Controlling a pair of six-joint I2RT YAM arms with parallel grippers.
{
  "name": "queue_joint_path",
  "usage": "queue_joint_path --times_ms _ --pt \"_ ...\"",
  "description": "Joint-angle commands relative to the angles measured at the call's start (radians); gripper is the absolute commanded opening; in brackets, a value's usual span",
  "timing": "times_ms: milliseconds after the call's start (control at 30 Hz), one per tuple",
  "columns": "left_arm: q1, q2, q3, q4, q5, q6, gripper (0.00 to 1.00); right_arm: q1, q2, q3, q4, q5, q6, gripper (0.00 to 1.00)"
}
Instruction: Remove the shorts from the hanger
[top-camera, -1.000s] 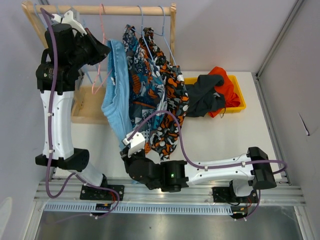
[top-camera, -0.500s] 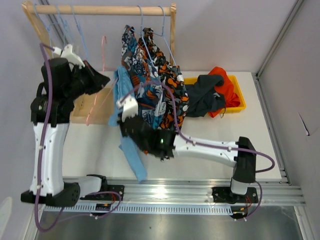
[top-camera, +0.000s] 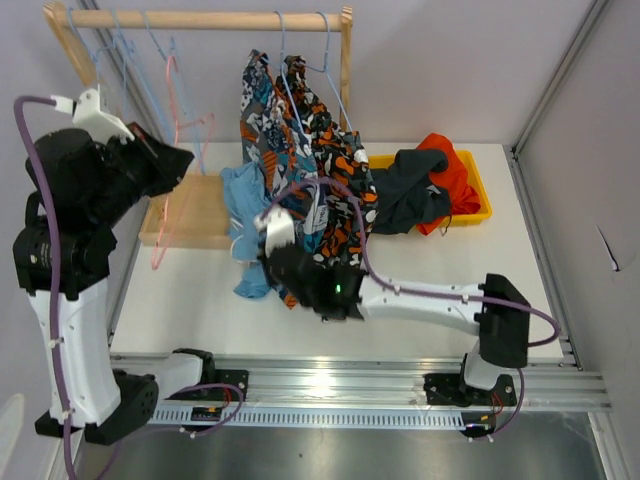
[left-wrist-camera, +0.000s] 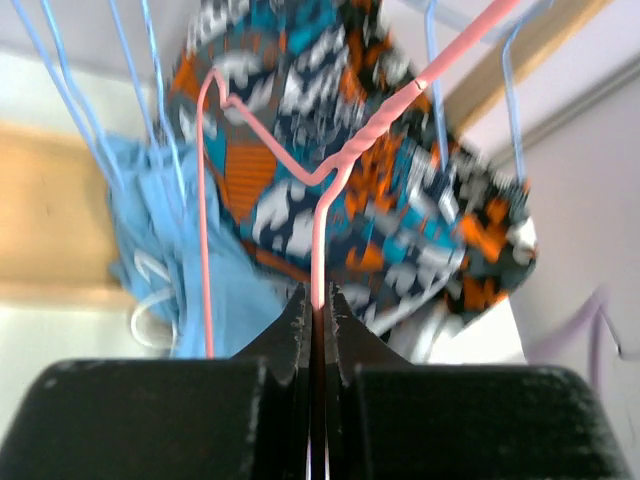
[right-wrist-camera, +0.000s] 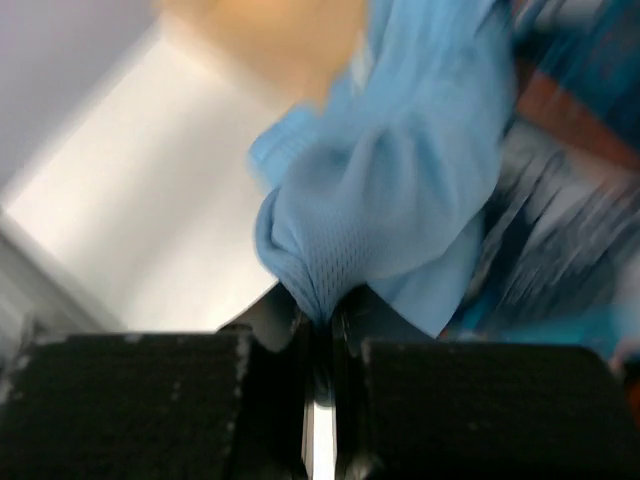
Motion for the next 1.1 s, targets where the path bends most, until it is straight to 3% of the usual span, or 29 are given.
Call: queue_joint_path --times_ms 0,133,333,467,667,800,867,1067 --pt "-0.005 0.131 0.16 0.026 -0.045 0.024 0.0 0.159 -0.157 -0.193 0.108 0.117 0.094 0.0" --pt "-0.005 0.236 0.291 0.079 -0.031 0.01 0.0 0.337 -0.249 -0.307 0.066 0.27 0.175 0.0" --pt "0.015 0.414 0.501 0.105 -0.036 -0.002 0.0 0.468 -0.348 -0.35 -0.095 0.39 0.263 0.0" --pt "0.062 0.486 0.487 0.24 -0.002 -0.03 0.0 0.561 -0.402 -0.35 -0.153 0.453 0.248 0.0" --pt "0.105 0.572 0.529 0.296 -0.008 -0.061 0.0 0.655 -0.502 -0.364 -0.178 0.546 0.206 0.0" --pt "0.113 0.601 0.484 0.299 -0.014 -0.064 0.04 0.701 -0.569 -0.361 -0.104 0.602 0.036 0.0" --pt "0.113 0.6 0.445 0.3 -0.005 -0.064 0.04 0.683 -0.6 -0.308 -0.064 0.642 -0.129 0.0" --pt "0.113 0.551 0.31 0.305 0.016 -0.051 0.04 0.482 -0.651 -0.081 0.039 0.542 -0.533 0.0"
